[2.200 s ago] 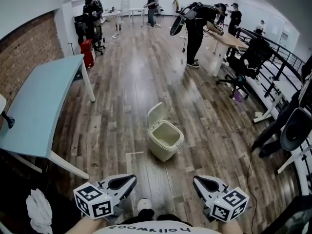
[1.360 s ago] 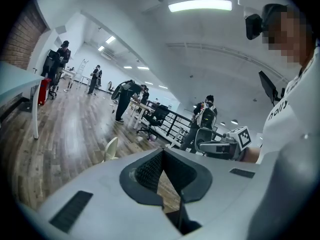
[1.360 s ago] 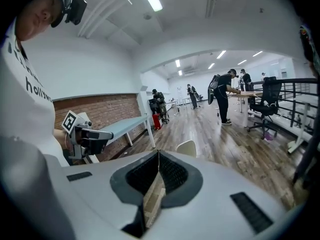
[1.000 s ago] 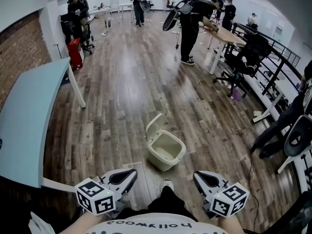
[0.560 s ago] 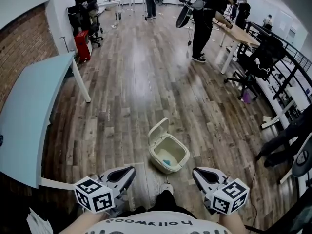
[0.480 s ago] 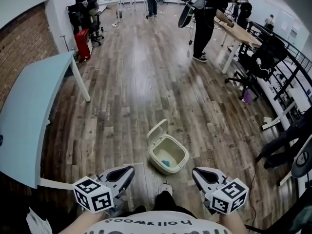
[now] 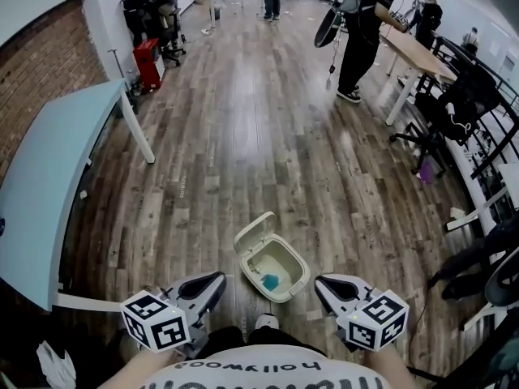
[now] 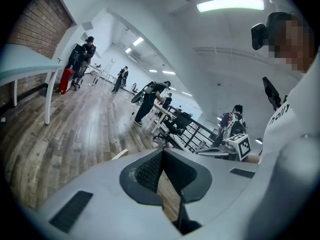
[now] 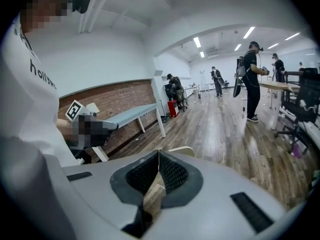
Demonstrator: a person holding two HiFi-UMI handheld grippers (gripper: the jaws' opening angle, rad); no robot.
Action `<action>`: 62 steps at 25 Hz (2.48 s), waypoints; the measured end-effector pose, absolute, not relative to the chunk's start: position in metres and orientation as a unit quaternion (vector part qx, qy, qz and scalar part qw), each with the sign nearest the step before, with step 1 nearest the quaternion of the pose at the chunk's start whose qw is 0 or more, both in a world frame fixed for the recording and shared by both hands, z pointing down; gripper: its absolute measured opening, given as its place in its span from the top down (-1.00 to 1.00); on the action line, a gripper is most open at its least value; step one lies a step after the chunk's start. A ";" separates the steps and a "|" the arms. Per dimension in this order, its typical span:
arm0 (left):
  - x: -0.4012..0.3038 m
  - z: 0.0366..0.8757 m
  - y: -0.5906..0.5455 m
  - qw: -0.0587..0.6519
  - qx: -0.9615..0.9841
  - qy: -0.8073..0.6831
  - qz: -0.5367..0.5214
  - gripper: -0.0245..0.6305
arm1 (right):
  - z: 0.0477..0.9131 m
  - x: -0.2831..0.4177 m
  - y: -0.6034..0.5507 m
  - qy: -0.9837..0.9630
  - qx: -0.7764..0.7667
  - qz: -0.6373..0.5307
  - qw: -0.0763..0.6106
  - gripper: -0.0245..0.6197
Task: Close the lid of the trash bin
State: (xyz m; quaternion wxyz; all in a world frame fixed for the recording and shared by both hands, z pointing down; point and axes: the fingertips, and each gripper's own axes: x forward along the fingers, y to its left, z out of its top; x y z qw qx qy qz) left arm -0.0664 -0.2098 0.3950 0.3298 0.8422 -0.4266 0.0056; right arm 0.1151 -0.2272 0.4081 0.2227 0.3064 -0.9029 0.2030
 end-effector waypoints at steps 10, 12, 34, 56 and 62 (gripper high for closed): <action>-0.055 0.420 -0.253 0.353 0.820 -0.450 0.021 0.91 | 0.423 0.126 -0.290 -0.899 0.296 0.268 0.180 0.89; -0.057 0.422 -0.256 0.359 0.814 -0.457 0.023 0.91 | 0.431 0.125 -0.296 -0.896 0.292 0.284 0.179 0.89; -0.183 0.454 -0.365 0.371 0.809 -0.453 0.056 0.91 | 0.518 -0.012 -0.384 -0.874 0.257 0.337 0.237 0.89; -0.212 0.479 -0.371 0.402 0.808 -0.417 0.110 0.91 | 0.651 -0.029 -0.379 -0.787 0.289 0.426 0.340 0.90; -0.200 0.482 -0.363 0.396 0.813 -0.410 0.120 0.91 | 0.632 -0.029 -0.397 -0.830 0.301 0.345 0.318 0.90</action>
